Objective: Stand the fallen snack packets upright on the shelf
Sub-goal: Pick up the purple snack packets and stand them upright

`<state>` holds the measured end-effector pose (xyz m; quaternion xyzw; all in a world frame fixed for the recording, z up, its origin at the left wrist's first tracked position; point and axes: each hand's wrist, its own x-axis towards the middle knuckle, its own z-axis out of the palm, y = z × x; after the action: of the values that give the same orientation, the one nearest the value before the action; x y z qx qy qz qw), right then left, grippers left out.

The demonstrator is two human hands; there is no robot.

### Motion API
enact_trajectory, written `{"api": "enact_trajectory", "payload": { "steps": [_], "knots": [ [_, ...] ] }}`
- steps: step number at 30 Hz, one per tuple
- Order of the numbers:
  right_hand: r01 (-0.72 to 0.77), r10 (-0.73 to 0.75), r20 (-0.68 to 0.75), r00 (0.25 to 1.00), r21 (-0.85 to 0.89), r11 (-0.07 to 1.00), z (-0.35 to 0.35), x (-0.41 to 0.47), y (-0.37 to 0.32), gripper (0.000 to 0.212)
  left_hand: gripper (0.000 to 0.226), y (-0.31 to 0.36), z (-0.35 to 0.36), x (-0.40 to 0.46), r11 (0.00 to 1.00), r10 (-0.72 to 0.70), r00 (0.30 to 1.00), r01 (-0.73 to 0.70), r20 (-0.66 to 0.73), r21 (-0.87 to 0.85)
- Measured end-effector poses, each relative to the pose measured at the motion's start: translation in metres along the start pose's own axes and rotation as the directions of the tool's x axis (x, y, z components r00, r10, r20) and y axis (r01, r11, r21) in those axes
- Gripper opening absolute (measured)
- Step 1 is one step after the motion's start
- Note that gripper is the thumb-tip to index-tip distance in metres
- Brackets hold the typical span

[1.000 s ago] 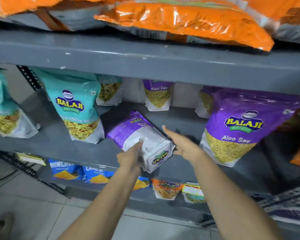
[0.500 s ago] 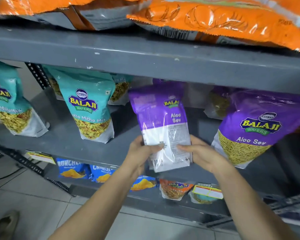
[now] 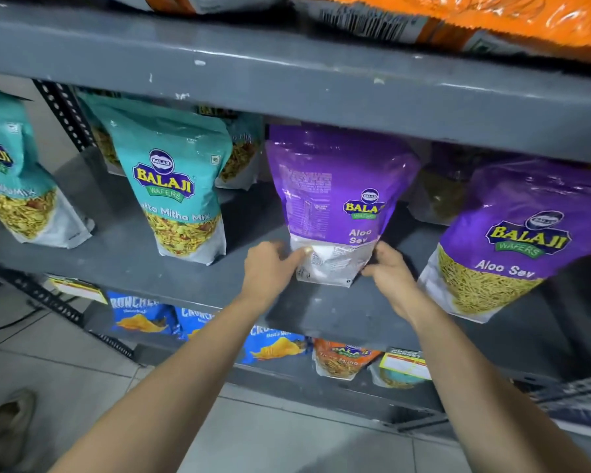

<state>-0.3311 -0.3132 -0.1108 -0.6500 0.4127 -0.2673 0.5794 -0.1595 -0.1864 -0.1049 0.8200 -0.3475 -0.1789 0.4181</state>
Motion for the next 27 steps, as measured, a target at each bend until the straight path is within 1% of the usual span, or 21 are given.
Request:
{"api": "enact_trajectory", "payload": {
  "steps": [1, 2, 3, 4, 5, 6, 7, 8, 9, 10, 11, 13, 15, 17, 18, 19, 22, 24, 25, 27],
  "knots": [
    [0.010, -0.012, -0.046, 0.999, -0.032, 0.999, -0.001, 0.001, 0.000, 0.052, 0.053, -0.003, -0.001, -0.002, 0.994, -0.029, 1.000, 0.029, 0.001, 0.109],
    [0.020, -0.024, -0.076, 0.997, -0.052, 0.998, -0.002, 0.003, 0.000, 0.053, 0.051, -0.005, -0.001, -0.005, 0.986, -0.031, 0.999, 0.027, 0.024, 0.167],
    [0.031, -0.036, -0.071, 0.997, -0.075, 0.997, -0.002, 0.005, 0.001, 0.053, 0.040, -0.005, 0.000, -0.008, 0.989, -0.006, 0.998, -0.003, 0.056, 0.148],
    [0.035, -0.039, -0.050, 0.998, -0.084, 0.996, 0.000, 0.005, 0.002, 0.051, 0.021, -0.005, 0.001, -0.011, 0.999, 0.012, 0.993, -0.017, 0.113, 0.046],
    [0.027, -0.030, -0.034, 0.999, -0.074, 0.997, 0.001, 0.006, 0.002, 0.048, 0.014, -0.003, 0.002, -0.014, 0.995, 0.005, 0.980, 0.015, 0.199, -0.100],
    [0.015, -0.016, -0.030, 0.999, -0.022, 1.000, 0.003, 0.008, 0.003, 0.042, 0.035, -0.003, 0.005, -0.016, 0.967, 0.010, 0.953, 0.068, 0.303, -0.246],
    [-0.002, 0.004, -0.032, 0.999, 0.058, 0.998, 0.004, 0.009, 0.003, 0.034, 0.054, -0.004, 0.008, -0.018, 0.919, 0.046, 0.921, 0.113, 0.387, -0.378],
    [-0.018, 0.020, -0.016, 1.000, 0.132, 0.991, 0.005, 0.010, 0.003, 0.028, 0.068, -0.010, 0.014, -0.018, 0.897, 0.072, 0.909, 0.122, 0.411, -0.425],
    [-0.030, 0.023, 0.041, 0.999, 0.170, 0.985, 0.006, 0.009, 0.002, 0.029, 0.080, -0.014, 0.020, -0.017, 0.898, 0.095, 0.910, 0.097, 0.404, -0.429],
    [-0.039, 0.021, 0.115, 0.993, 0.151, 0.988, 0.006, 0.009, 0.002, 0.032, 0.088, -0.016, 0.024, -0.017, 0.911, 0.111, 0.909, 0.069, 0.401, -0.408],
    [-0.036, 0.014, 0.194, 0.981, 0.108, 0.994, 0.005, 0.009, 0.000, 0.032, 0.094, -0.019, 0.028, -0.016, 0.916, 0.118, 0.916, 0.049, 0.384, -0.398],
    [-0.013, 0.007, 0.287, 0.958, 0.020, 1.000, -0.002, 0.011, -0.003, 0.026, 0.096, -0.017, 0.031, -0.012, 0.910, 0.111, 0.937, 0.039, 0.333, -0.414],
    [0.008, -0.005, 0.317, 0.949, -0.007, 1.000, -0.011, 0.014, -0.010, 0.017, 0.087, -0.020, 0.028, -0.002, 0.904, 0.106, 0.942, 0.041, 0.317, -0.425],
    [0.049, -0.040, 0.316, 0.948, -0.020, 0.999, -0.014, 0.021, -0.014, 0.010, 0.067, -0.023, 0.020, 0.011, 0.928, 0.118, 0.925, 0.027, 0.362, -0.371],
    [0.056, -0.048, 0.300, 0.953, -0.018, 0.998, -0.013, 0.024, -0.016, 0.012, 0.059, -0.024, 0.014, 0.018, 0.937, 0.116, 0.913, 0.029, 0.390, -0.347],
    [0.057, -0.055, 0.270, 0.961, 0.004, 0.998, -0.012, 0.026, -0.017, 0.019, 0.054, -0.024, 0.009, 0.026, 0.938, 0.114, 0.901, 0.042, 0.419, -0.345],
    [0.007, -0.024, 0.167, 0.986, 0.100, 0.995, -0.008, 0.029, -0.018, 0.055, 0.048, -0.020, -0.009, 0.046, 0.946, 0.104, 0.856, 0.072, 0.507, -0.316],
    [0.002, -0.015, 0.171, 0.985, 0.080, 0.997, -0.006, 0.027, -0.016, 0.071, 0.051, -0.019, -0.015, 0.058, 0.964, 0.104, 0.820, 0.056, 0.564, -0.259],
    [0.012, -0.021, 0.188, 0.982, 0.050, 0.999, -0.004, 0.026, -0.015, 0.075, 0.053, -0.018, -0.016, 0.061, 0.969, 0.103, 0.806, 0.052, 0.583, -0.242],
    [0.035, -0.032, 0.157, 0.987, -0.017, 0.999, 0.001, 0.023, -0.013, 0.070, 0.063, -0.013, -0.017, 0.062, 0.959, 0.123, 0.791, 0.061, 0.600, -0.276]
  ]
}}
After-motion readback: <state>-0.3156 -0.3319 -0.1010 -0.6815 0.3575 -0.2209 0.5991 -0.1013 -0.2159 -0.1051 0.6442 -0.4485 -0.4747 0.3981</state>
